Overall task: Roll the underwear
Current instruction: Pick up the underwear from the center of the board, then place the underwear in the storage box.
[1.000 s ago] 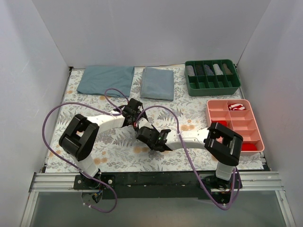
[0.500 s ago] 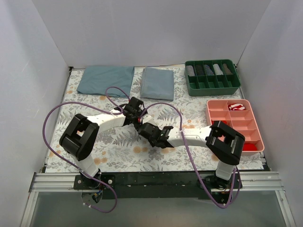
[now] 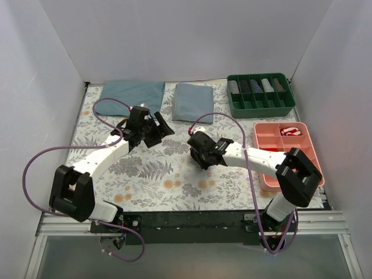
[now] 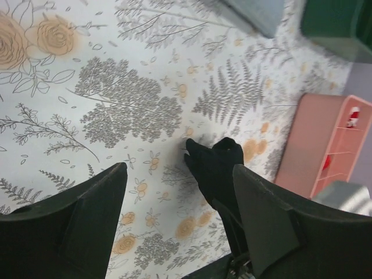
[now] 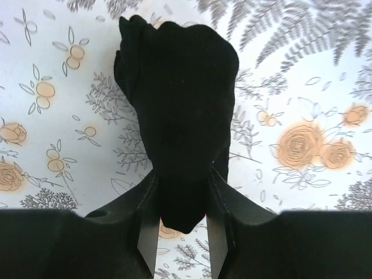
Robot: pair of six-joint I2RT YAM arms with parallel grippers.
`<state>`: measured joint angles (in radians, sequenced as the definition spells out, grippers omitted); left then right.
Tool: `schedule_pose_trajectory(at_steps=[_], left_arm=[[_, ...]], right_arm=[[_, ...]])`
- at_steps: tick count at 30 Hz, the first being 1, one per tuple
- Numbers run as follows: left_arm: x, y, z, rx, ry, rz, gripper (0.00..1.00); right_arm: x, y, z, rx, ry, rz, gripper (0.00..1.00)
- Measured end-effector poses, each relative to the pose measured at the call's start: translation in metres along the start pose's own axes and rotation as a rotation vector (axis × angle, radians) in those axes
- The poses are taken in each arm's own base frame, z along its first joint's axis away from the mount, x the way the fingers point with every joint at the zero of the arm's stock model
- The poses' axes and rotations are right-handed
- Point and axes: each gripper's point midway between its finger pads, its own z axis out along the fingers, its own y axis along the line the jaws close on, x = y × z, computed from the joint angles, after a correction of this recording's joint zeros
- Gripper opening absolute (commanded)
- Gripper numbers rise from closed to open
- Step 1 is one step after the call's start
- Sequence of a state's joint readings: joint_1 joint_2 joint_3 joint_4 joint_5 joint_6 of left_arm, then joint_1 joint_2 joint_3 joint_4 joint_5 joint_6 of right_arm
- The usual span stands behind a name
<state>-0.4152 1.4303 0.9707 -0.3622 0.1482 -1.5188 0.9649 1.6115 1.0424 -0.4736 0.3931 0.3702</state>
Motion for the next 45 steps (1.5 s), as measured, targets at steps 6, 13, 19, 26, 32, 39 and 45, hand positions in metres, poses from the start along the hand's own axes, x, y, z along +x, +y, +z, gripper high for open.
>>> schedule_pose_trajectory(at_steps=[6, 13, 19, 26, 32, 39, 45], left_arm=[[-0.008, -0.017, -0.027, 0.083, -0.056, 0.016, 0.73], [0.016, -0.001, -0.021, 0.078, 0.027, 0.033, 0.79], [0.025, -0.004, -0.022, 0.112, 0.066, 0.073, 0.98], [0.029, -0.007, -0.024, 0.142, 0.088, 0.103, 0.98], [0.030, -0.008, -0.025, 0.151, 0.096, 0.118, 0.98], [0.032, -0.005, -0.023, 0.146, 0.105, 0.144, 0.98], [0.037, 0.003, -0.017, 0.118, 0.132, 0.152, 0.98]], right_arm=[[-0.034, -0.031, -0.016, -0.008, -0.036, 0.085, 0.01], [-0.081, -0.094, -0.033, 0.063, -0.091, 0.185, 0.01], [-0.124, -0.168, -0.054, 0.186, -0.162, 0.274, 0.01], [-0.143, -0.257, -0.057, 0.340, -0.152, 0.344, 0.01], [-0.139, -0.320, -0.052, 0.435, -0.103, 0.358, 0.01], [-0.140, -0.341, -0.034, 0.446, -0.044, 0.288, 0.01], [-0.160, -0.344, -0.012, 0.421, -0.039, 0.250, 0.01]])
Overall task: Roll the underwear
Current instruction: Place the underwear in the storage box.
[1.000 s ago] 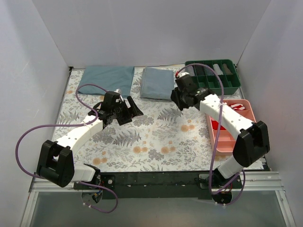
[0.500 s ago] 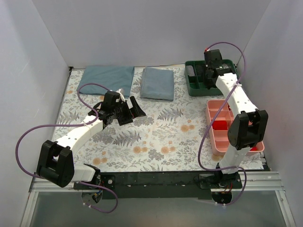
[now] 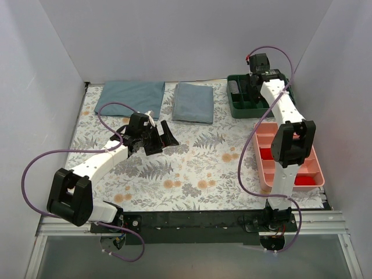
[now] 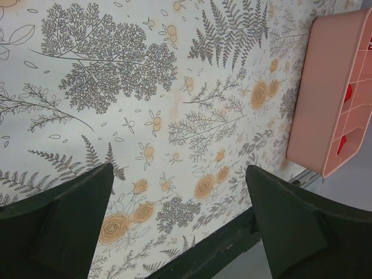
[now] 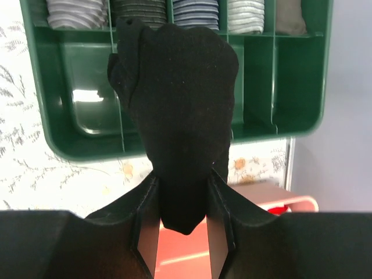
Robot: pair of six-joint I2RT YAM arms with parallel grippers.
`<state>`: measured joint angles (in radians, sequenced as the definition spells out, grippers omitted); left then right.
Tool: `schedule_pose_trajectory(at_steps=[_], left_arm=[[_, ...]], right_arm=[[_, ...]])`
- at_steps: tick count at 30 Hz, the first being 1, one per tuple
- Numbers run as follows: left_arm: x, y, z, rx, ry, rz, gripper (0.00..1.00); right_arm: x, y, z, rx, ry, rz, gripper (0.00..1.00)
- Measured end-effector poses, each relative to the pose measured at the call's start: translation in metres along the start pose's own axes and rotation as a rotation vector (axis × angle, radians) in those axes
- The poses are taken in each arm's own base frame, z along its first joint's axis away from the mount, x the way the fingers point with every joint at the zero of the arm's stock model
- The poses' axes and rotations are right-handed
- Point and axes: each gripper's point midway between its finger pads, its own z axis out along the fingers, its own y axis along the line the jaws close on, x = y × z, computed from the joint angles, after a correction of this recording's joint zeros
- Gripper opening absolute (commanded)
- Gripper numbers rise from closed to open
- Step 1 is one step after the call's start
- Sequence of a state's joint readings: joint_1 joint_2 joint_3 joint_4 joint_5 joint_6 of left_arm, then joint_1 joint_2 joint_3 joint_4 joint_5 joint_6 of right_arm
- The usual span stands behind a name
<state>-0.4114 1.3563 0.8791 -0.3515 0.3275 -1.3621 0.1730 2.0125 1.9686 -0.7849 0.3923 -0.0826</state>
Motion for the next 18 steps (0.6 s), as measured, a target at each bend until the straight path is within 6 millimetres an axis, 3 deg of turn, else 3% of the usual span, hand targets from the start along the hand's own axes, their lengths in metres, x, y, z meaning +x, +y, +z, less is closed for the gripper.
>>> schedule_pose_trajectory(at_steps=[4, 10, 18], left_arm=[[0.001, 0.001, 0.001, -0.003, 0.004, 0.002, 0.98], [0.001, 0.005, 0.002, -0.014, 0.009, 0.000, 0.98], [0.000, 0.012, 0.005, -0.029, 0.014, -0.004, 0.98]], right_arm=[[-0.009, 0.006, 0.015, -0.011, 0.002, -0.005, 0.01], [-0.001, 0.020, 0.032, -0.041, 0.047, -0.025, 0.01], [0.004, 0.040, 0.037, -0.078, 0.078, -0.059, 0.01]])
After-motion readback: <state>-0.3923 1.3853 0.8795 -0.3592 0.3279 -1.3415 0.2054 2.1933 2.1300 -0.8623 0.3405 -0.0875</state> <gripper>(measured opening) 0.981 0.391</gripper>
